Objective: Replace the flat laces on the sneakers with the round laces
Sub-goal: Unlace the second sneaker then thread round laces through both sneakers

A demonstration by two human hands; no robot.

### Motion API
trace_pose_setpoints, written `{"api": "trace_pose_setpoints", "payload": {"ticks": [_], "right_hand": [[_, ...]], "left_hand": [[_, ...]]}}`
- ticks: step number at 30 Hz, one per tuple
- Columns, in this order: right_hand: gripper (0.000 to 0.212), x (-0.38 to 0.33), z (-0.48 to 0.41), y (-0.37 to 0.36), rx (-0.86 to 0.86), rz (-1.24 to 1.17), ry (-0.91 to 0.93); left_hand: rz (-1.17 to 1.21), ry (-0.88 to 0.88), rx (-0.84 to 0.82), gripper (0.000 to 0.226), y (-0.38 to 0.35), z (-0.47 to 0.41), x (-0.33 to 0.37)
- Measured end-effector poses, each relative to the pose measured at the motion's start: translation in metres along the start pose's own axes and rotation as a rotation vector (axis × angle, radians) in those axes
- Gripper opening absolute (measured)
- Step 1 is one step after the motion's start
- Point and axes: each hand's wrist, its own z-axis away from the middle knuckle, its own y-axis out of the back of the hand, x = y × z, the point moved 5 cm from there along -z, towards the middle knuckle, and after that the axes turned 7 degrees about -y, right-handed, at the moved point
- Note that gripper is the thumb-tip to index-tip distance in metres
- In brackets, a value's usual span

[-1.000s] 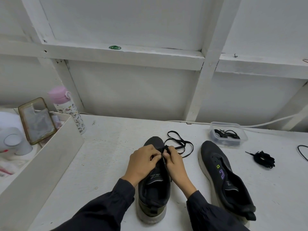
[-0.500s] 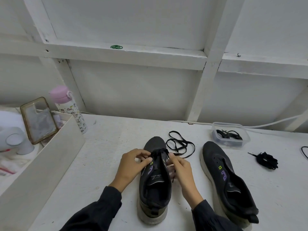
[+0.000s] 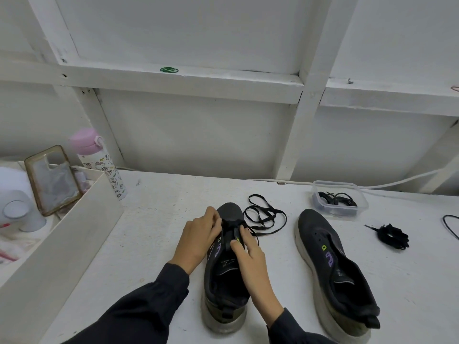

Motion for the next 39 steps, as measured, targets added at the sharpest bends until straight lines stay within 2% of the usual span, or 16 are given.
{"api": "trace_pose_setpoints", "payload": {"ticks": [8,14,17,20,24,29,32,36,39], "right_hand": [[0.055,0.004,0.0,0.003,0.009,-0.041,-0.027],[0.064,0.001,0.003,0.002,0.013,-0.031,-0.031],[0.059,0.001,0.004,0.001,-0.014,-0.017,-0.025],[0.058,0.001,0.003,0.003,-0.012,-0.023,-0.014],[0.058,0.003,0.003,0.004,-0.001,-0.043,-0.019],[0.058,0.004,0.002,0.004,0.007,-0.042,-0.021],[0.061,0.005,0.002,0.003,0.004,-0.02,-0.014],[0.06,0.005,0.001,0.003,-0.007,-0.011,-0.024],[0.06,0.004,0.002,0.004,-0.001,-0.019,-0.024]], "left_hand": [[0.285,0.183,0.036,0.015,0.001,0.014,-0.014],[0.166,0.111,0.004,0.013,0.0,0.016,-0.012],[0.134,0.143,0.019,0.013,0.004,0.008,-0.012],[0.195,0.182,0.004,0.013,0.003,0.003,-0.01],[0.386,0.243,0.07,0.019,0.003,0.011,-0.016],[0.308,0.129,0.014,0.013,-0.001,0.018,-0.016],[0.201,0.153,0.001,0.013,0.003,0.011,-0.014],[0.539,0.352,0.114,0.013,0.007,0.008,-0.021],[0.516,0.328,0.146,0.015,0.005,0.014,-0.022]]}}
